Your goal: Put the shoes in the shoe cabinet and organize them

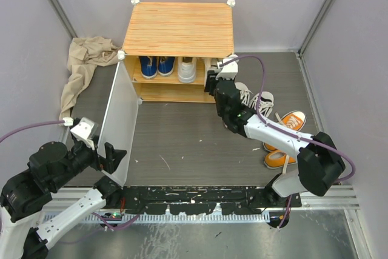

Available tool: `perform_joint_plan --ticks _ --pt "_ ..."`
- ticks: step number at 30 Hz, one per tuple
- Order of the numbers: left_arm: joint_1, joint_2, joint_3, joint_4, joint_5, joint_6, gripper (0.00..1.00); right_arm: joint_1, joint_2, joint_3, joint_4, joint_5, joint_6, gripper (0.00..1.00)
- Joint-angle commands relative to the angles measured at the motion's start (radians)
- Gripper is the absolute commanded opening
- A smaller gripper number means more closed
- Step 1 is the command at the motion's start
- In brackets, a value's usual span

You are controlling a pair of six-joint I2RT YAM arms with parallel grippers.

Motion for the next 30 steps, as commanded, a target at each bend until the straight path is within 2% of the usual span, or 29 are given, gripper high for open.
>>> perform_joint_plan --ticks 1,15,21,22,24,27,30 --pt "0.001 0.025 -0.002 0.06 -0.013 0.009 0.98 -0.01 -0.039 0.081 0.139 0.039 -0.008 0.01" --pt "0.001 0.028 0.006 0.049 -0.021 0.004 0.98 -0.022 0.142 0.097 0.281 0.066 -0.093 0.01" --pt "0.0 0.024 0.005 0.041 -0.028 0.003 0.98 -0.021 0.152 0.056 0.288 0.081 -0.08 0.04" --pt "0.0 0.024 0.005 0.04 -0.028 0.004 0.98 -0.021 0.151 0.049 0.275 0.085 -0.074 0.11" --pt "0.001 0.024 0.005 0.039 -0.028 0.005 0.98 -0.019 0.124 0.017 0.259 0.082 -0.048 0.34" --pt "0.001 0.021 0.001 0.042 -0.029 0.005 0.98 -0.015 0.05 -0.039 0.218 0.071 -0.008 0.62" --pt "0.0 0.014 -0.005 0.046 -0.028 0.005 0.98 -0.013 -0.033 -0.026 0.087 0.046 0.018 0.81"
